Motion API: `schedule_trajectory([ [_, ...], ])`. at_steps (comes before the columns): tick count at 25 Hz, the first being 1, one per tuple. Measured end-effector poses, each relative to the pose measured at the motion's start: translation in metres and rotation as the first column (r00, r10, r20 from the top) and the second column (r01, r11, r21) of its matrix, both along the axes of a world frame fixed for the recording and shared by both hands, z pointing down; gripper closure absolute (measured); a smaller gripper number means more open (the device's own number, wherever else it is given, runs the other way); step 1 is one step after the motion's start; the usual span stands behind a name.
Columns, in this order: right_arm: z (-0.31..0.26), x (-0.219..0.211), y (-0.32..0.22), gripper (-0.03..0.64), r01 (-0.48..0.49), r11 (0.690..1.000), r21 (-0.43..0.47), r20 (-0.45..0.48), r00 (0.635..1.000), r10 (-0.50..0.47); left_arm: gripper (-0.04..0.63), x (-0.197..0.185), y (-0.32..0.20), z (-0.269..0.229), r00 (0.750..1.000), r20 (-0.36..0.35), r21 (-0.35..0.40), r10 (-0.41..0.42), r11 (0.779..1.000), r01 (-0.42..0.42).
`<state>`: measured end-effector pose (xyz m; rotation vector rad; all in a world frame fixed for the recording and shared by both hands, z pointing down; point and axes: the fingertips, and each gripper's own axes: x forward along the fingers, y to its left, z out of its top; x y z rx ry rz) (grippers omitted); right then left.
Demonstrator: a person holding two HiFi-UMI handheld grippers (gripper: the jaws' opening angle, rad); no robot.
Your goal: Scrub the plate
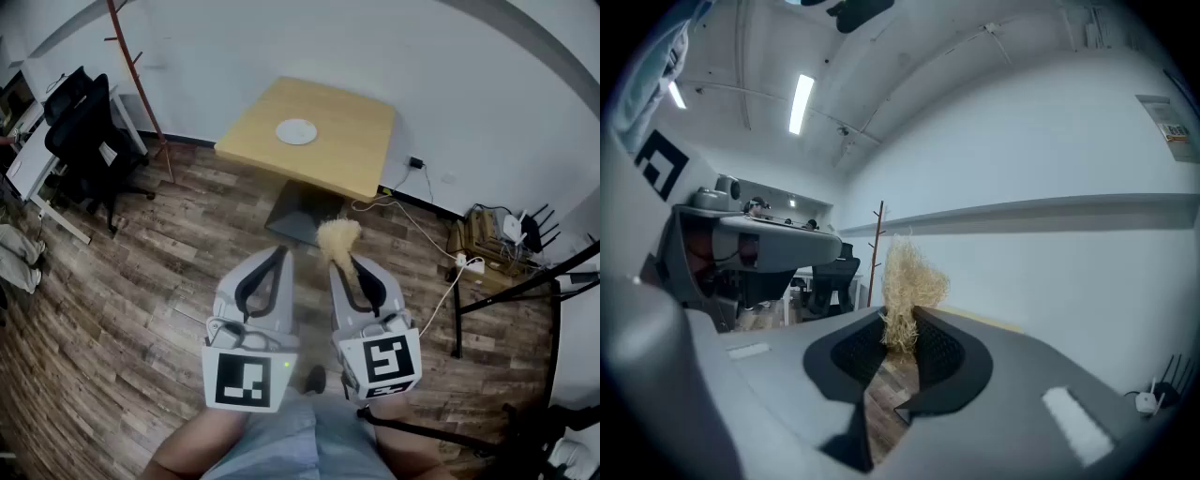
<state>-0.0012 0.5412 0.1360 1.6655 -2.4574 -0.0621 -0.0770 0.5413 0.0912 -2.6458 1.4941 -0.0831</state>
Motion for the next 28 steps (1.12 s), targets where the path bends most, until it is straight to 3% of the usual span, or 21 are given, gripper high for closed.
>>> schedule_trajectory([
  [17, 0.009, 0.042, 0.012, 0.546, 0.029, 1.0, -0.001, 0.027, 0.999, -0.029, 0.575, 0.04, 0.01, 0.016, 1.0, 0.007, -0.018, -0.026, 0.999, 0.026],
  [28, 0.032, 0.039, -0.012, 0.543, 0.052, 0.997, -0.064, 0.093, 0.995, -0.046, 0.575, 0.032, -0.01, 0.047, 0.998, 0.052, -0.104, -0.045, 0.993, 0.05],
])
